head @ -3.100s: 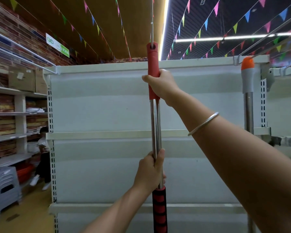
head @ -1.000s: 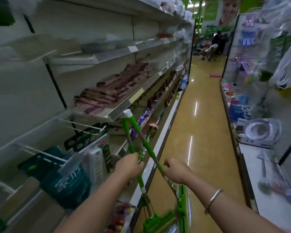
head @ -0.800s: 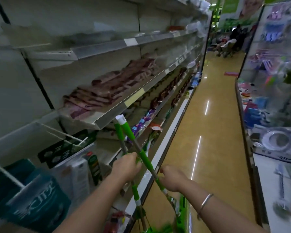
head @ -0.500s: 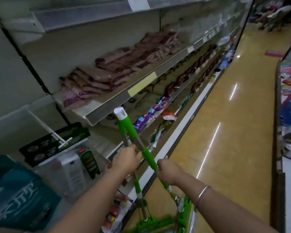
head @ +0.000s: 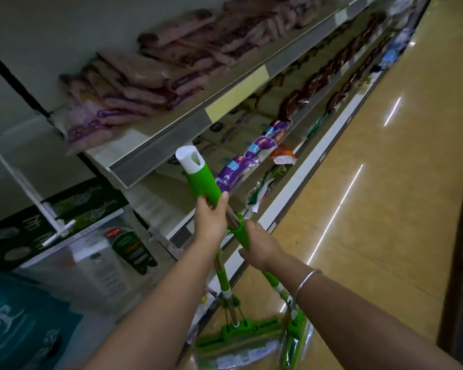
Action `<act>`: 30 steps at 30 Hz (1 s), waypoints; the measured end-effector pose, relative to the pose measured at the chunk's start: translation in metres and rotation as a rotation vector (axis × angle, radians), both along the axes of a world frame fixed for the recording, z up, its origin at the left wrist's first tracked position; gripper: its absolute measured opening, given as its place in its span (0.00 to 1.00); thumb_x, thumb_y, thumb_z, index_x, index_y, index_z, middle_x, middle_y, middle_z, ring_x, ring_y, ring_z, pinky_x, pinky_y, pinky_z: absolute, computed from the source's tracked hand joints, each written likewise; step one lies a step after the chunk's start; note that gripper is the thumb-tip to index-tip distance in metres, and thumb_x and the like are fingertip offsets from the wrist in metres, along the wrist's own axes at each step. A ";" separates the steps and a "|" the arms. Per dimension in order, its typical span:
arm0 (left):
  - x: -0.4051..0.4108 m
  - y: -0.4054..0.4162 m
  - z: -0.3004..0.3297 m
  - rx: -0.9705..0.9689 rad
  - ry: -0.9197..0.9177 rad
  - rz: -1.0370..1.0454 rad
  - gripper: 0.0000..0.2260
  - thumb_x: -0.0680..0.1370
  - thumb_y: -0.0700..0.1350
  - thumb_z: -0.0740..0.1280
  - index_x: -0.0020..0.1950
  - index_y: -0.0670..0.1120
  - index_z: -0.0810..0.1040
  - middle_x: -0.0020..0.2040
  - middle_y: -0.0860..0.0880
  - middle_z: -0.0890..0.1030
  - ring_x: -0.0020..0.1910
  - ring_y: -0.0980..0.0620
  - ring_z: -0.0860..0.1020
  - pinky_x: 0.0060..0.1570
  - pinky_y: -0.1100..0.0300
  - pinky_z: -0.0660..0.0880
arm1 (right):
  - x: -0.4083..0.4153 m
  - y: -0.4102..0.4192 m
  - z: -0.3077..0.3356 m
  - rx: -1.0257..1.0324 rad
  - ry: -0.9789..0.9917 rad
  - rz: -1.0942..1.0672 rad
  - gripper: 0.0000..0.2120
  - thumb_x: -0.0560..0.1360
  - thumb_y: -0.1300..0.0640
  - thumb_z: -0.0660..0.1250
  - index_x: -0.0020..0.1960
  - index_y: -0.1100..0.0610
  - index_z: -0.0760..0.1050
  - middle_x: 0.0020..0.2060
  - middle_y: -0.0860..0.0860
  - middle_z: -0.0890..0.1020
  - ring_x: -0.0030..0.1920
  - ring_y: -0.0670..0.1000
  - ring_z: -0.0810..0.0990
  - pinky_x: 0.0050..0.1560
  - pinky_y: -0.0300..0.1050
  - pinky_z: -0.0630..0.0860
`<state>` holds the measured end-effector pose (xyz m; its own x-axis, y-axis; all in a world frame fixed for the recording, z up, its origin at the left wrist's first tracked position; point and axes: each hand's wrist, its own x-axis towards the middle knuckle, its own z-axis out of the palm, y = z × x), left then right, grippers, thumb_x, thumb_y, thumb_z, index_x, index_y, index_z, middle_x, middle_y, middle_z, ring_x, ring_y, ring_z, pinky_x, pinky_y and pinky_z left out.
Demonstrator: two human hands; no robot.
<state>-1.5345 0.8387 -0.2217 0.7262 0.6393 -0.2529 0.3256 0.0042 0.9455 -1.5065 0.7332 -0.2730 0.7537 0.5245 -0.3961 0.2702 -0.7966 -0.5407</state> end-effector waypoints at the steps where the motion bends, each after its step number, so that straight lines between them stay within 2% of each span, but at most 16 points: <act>1: 0.000 0.000 -0.001 0.024 -0.018 0.014 0.17 0.79 0.51 0.62 0.64 0.44 0.69 0.54 0.48 0.76 0.49 0.53 0.76 0.45 0.60 0.70 | 0.000 0.001 -0.001 0.005 -0.007 0.010 0.32 0.74 0.59 0.67 0.73 0.57 0.55 0.68 0.57 0.67 0.65 0.58 0.71 0.59 0.49 0.71; 3: -0.004 -0.005 -0.002 0.100 -0.022 -0.002 0.16 0.79 0.51 0.60 0.63 0.43 0.69 0.50 0.49 0.76 0.43 0.56 0.74 0.37 0.66 0.69 | -0.001 -0.001 -0.002 0.020 -0.013 0.004 0.35 0.73 0.59 0.68 0.74 0.56 0.54 0.68 0.57 0.67 0.66 0.58 0.70 0.60 0.50 0.71; 4: -0.007 -0.009 -0.002 0.124 -0.029 -0.011 0.16 0.80 0.51 0.59 0.63 0.43 0.68 0.50 0.48 0.76 0.43 0.56 0.74 0.36 0.68 0.68 | -0.001 -0.003 -0.001 0.025 -0.020 -0.002 0.35 0.73 0.59 0.68 0.74 0.56 0.55 0.68 0.56 0.67 0.66 0.58 0.70 0.60 0.50 0.71; 6: -0.014 -0.019 0.000 0.129 -0.049 -0.007 0.16 0.80 0.50 0.58 0.64 0.42 0.67 0.53 0.46 0.75 0.48 0.53 0.74 0.42 0.66 0.69 | -0.004 -0.009 0.003 0.015 -0.032 0.014 0.33 0.72 0.59 0.69 0.72 0.56 0.58 0.67 0.56 0.70 0.64 0.57 0.72 0.57 0.48 0.72; 8: -0.021 -0.029 0.005 0.122 -0.059 -0.020 0.12 0.81 0.50 0.58 0.61 0.45 0.67 0.48 0.50 0.76 0.45 0.54 0.74 0.46 0.62 0.67 | -0.009 -0.017 0.006 0.013 -0.016 0.027 0.27 0.71 0.60 0.69 0.66 0.56 0.62 0.62 0.57 0.73 0.56 0.55 0.74 0.48 0.45 0.70; 10: -0.030 -0.045 0.008 0.178 -0.074 -0.047 0.07 0.81 0.49 0.58 0.55 0.49 0.65 0.41 0.53 0.74 0.38 0.59 0.73 0.42 0.61 0.68 | -0.013 -0.027 0.008 0.027 -0.004 0.017 0.21 0.71 0.60 0.69 0.59 0.56 0.63 0.56 0.57 0.76 0.46 0.53 0.73 0.39 0.43 0.67; 12: -0.040 -0.064 0.008 0.243 -0.118 -0.024 0.07 0.80 0.50 0.59 0.53 0.48 0.66 0.41 0.48 0.75 0.37 0.55 0.75 0.40 0.57 0.71 | -0.017 -0.041 0.011 0.045 -0.008 0.007 0.19 0.71 0.58 0.69 0.53 0.53 0.60 0.51 0.56 0.77 0.42 0.52 0.72 0.31 0.40 0.64; 14: -0.050 -0.087 0.012 0.256 -0.133 -0.001 0.10 0.79 0.51 0.59 0.54 0.46 0.66 0.41 0.46 0.76 0.40 0.48 0.77 0.40 0.54 0.74 | -0.024 -0.058 0.015 0.094 -0.003 0.014 0.19 0.72 0.58 0.69 0.52 0.52 0.59 0.48 0.55 0.77 0.41 0.52 0.73 0.28 0.38 0.62; 16: -0.061 -0.110 0.020 0.262 -0.131 -0.012 0.10 0.80 0.51 0.58 0.54 0.46 0.65 0.38 0.49 0.74 0.39 0.47 0.76 0.40 0.53 0.73 | -0.033 -0.078 0.023 0.133 -0.004 0.053 0.18 0.72 0.58 0.69 0.56 0.54 0.63 0.50 0.54 0.79 0.43 0.53 0.76 0.32 0.40 0.69; 17: -0.067 -0.123 0.025 0.282 -0.145 -0.016 0.11 0.80 0.52 0.58 0.55 0.46 0.65 0.37 0.52 0.73 0.39 0.47 0.75 0.39 0.54 0.73 | -0.038 -0.088 0.028 0.140 -0.014 0.089 0.17 0.72 0.58 0.68 0.58 0.55 0.66 0.51 0.54 0.80 0.46 0.54 0.78 0.37 0.43 0.73; 19: -0.079 -0.146 0.039 0.325 -0.193 -0.014 0.14 0.79 0.52 0.58 0.58 0.43 0.66 0.36 0.54 0.71 0.39 0.49 0.74 0.39 0.55 0.70 | -0.045 -0.109 0.041 0.121 -0.053 0.159 0.12 0.71 0.55 0.68 0.54 0.53 0.72 0.49 0.53 0.81 0.49 0.55 0.80 0.45 0.46 0.75; 21: -0.091 -0.165 0.057 0.361 -0.255 -0.009 0.13 0.80 0.50 0.58 0.57 0.42 0.66 0.36 0.54 0.70 0.37 0.51 0.72 0.37 0.58 0.68 | -0.054 -0.127 0.061 0.106 -0.112 0.216 0.08 0.71 0.54 0.68 0.48 0.51 0.73 0.45 0.52 0.81 0.45 0.53 0.78 0.42 0.43 0.71; 24: -0.109 -0.185 0.091 0.416 -0.332 -0.005 0.10 0.81 0.48 0.57 0.58 0.45 0.64 0.36 0.55 0.70 0.35 0.58 0.71 0.34 0.64 0.68 | -0.072 -0.145 0.094 0.166 -0.191 0.273 0.08 0.71 0.52 0.69 0.48 0.50 0.74 0.41 0.48 0.78 0.41 0.49 0.76 0.40 0.41 0.69; 26: -0.123 -0.192 0.111 0.421 -0.373 -0.014 0.11 0.81 0.49 0.56 0.60 0.45 0.64 0.35 0.54 0.70 0.33 0.57 0.71 0.34 0.59 0.69 | -0.086 -0.152 0.115 0.200 -0.188 0.296 0.07 0.70 0.52 0.70 0.43 0.48 0.71 0.39 0.47 0.78 0.39 0.48 0.78 0.37 0.40 0.73; 27: -0.130 -0.193 0.119 0.426 -0.385 -0.014 0.11 0.81 0.50 0.56 0.58 0.45 0.64 0.34 0.53 0.70 0.32 0.55 0.71 0.35 0.57 0.69 | -0.093 -0.154 0.125 0.211 -0.180 0.307 0.08 0.70 0.51 0.71 0.41 0.49 0.71 0.40 0.49 0.80 0.39 0.48 0.79 0.39 0.41 0.77; 30: -0.151 -0.189 0.141 0.450 -0.436 0.002 0.10 0.79 0.55 0.56 0.53 0.50 0.64 0.32 0.51 0.69 0.30 0.50 0.70 0.34 0.48 0.71 | -0.113 -0.152 0.146 0.234 -0.167 0.344 0.11 0.68 0.48 0.72 0.44 0.53 0.75 0.41 0.51 0.82 0.42 0.49 0.82 0.46 0.50 0.82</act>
